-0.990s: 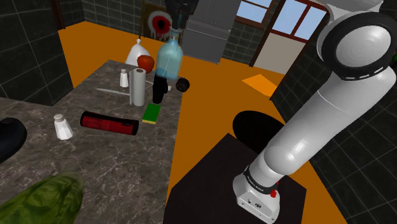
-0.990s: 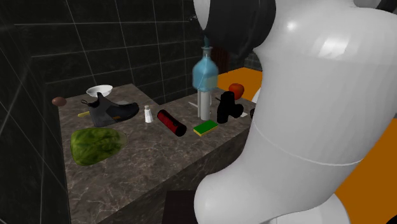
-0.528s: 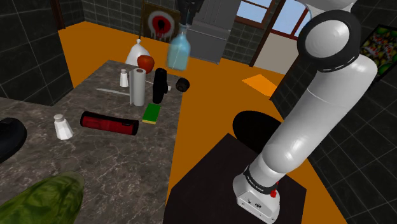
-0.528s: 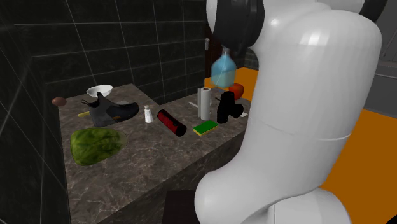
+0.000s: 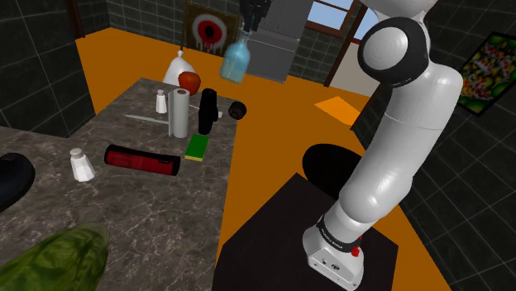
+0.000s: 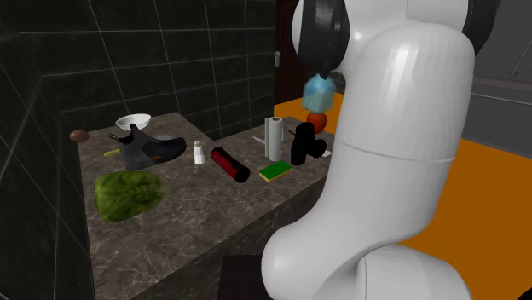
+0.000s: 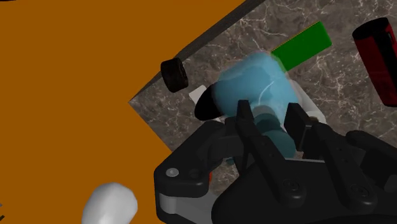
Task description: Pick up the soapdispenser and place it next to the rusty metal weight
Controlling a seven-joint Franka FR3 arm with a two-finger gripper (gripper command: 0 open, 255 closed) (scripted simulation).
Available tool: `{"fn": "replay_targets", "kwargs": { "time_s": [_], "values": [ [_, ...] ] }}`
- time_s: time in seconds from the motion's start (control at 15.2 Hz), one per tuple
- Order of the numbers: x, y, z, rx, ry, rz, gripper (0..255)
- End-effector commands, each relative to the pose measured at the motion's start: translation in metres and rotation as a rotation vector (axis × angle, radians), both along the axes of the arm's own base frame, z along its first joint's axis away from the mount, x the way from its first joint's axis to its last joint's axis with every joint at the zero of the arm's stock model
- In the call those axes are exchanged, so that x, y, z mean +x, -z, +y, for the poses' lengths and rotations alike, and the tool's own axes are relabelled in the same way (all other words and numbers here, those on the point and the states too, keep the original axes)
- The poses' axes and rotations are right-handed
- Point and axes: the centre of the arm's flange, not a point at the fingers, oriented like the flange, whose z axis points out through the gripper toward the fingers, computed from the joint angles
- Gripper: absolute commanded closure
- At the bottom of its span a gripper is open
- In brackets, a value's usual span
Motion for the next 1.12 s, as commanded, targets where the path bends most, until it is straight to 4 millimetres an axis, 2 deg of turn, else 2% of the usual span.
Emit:
{"fn": "replay_targets", "kwargs": {
  "time_s": [0.0,1.06],
  "values": [
    [0.001,0.009,-0.004,0.0,-0.001,-0.001,255],
    [0.001,0.094,-0.004,0.0,-0.001,-0.001,255]
  ]
}}
